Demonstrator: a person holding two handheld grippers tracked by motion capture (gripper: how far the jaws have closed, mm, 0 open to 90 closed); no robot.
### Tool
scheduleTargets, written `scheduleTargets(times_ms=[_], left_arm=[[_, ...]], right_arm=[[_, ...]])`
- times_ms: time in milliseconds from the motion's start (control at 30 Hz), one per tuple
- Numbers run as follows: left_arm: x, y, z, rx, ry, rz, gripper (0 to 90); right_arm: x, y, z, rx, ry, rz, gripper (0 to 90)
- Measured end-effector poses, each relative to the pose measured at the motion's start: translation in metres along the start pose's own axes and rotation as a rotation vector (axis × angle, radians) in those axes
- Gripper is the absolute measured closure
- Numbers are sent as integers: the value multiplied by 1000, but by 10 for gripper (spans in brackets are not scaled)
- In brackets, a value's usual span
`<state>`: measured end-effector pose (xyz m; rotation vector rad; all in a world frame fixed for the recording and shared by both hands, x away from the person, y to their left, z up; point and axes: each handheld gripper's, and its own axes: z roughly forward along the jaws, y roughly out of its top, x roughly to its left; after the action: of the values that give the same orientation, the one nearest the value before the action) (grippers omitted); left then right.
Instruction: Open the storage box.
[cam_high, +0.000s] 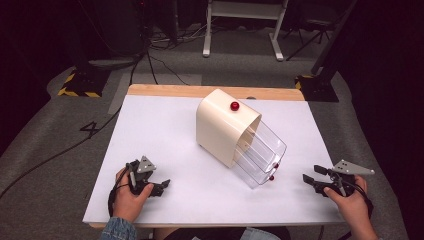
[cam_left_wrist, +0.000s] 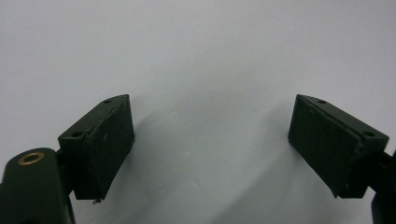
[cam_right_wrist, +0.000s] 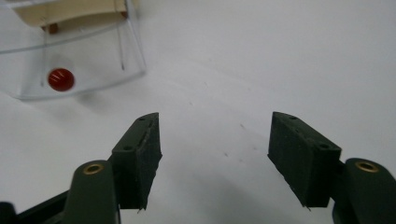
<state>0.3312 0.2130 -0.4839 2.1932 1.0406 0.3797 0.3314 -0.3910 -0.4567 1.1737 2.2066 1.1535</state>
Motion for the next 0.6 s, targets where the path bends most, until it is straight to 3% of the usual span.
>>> scheduleTargets(times_ms=[200, 333, 400, 600], left_arm=[[0, 0, 0, 0, 0, 1, 144], [0, 0, 0, 0, 0, 0, 144], [0, 0, 0, 0, 0, 2, 144], [0, 0, 0, 0, 0, 0, 144]], right_arm=[[-9, -11, 9, 46, -32, 25, 296], [-10, -16, 18, 116, -48, -27, 191], [-8, -16, 19, 124, -70, -39, 152], [-8, -17, 19, 114, -79, -33, 146]])
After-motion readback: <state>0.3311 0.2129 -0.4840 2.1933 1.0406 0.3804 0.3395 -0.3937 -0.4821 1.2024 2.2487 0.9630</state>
